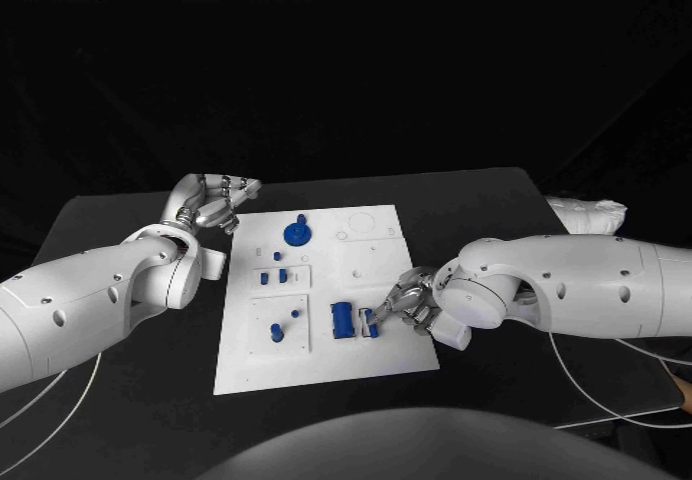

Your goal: Assemble the parts on the task board

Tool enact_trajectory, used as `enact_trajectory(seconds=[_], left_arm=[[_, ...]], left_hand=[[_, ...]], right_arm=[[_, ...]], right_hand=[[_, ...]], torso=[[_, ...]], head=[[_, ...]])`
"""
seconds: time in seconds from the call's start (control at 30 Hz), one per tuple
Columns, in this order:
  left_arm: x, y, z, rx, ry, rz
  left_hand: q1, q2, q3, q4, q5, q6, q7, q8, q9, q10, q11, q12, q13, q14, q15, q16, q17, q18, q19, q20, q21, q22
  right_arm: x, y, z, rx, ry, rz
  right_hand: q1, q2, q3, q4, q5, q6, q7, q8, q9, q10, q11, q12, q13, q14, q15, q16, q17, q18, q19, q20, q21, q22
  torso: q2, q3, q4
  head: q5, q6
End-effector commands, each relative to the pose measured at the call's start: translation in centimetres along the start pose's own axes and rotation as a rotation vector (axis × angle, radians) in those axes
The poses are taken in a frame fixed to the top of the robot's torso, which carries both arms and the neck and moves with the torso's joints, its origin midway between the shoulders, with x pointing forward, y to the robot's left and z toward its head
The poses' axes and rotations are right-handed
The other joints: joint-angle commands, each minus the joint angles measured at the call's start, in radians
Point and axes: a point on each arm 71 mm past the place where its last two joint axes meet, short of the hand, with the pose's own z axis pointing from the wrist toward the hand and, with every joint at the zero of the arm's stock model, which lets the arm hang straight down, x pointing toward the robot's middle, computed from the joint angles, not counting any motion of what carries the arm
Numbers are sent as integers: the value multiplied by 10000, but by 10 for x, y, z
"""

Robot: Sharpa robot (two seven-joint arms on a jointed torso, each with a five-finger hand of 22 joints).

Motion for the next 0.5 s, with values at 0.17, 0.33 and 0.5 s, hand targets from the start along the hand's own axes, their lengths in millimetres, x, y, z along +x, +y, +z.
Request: enact_trajectory(seconds=[0.17, 0.33, 0.5], left_arm=[[2, -2, 1, 81, 172, -60], [2, -2, 1, 78, 169, -56], [2, -1, 1, 73, 162, -51]], left_hand=[[32, 86, -68, 8, 37, -17, -42, 45, 12, 72, -37, 36, 15, -59, 6, -35, -13, -58, -67, -25, -60, 533], [32, 86, -68, 8, 37, -17, -42, 45, 12, 72, -37, 36, 15, -59, 6, -35, -13, -58, -67, -25, -60, 533], [32, 86, -68, 8, 37, -17, -42, 45, 12, 72, -37, 36, 15, -59, 6, -35, -13, -58, -67, -25, -60, 533]], right_arm=[[3, 3, 1, -251, 43, -95], [3, 4, 1, -227, 65, -114], [4, 4, 2, -192, 88, -138]], right_hand=[[33, -27, -130, 23, -98, -69, -33, 97, 45, 1047, -85, 28, 2627, 1060, -79, 41, 2635, -66, 1067, -88, 45, 2633], [26, -27, -145, 32, -107, -71, -33, 107, 54, 1047, -86, 28, 2627, 1060, -80, 41, 2635, -66, 1067, -89, 45, 2633], [33, -30, -158, 31, -112, -90, -35, 111, 61, 1047, -87, 28, 2627, 1060, -81, 41, 2635, -66, 1067, -91, 45, 2633]], torso=[[-1, -6, 1], [-1, -4, 8], [0, -2, 7]], head=[[-11, 0], [-14, 0], [-9, 0]])
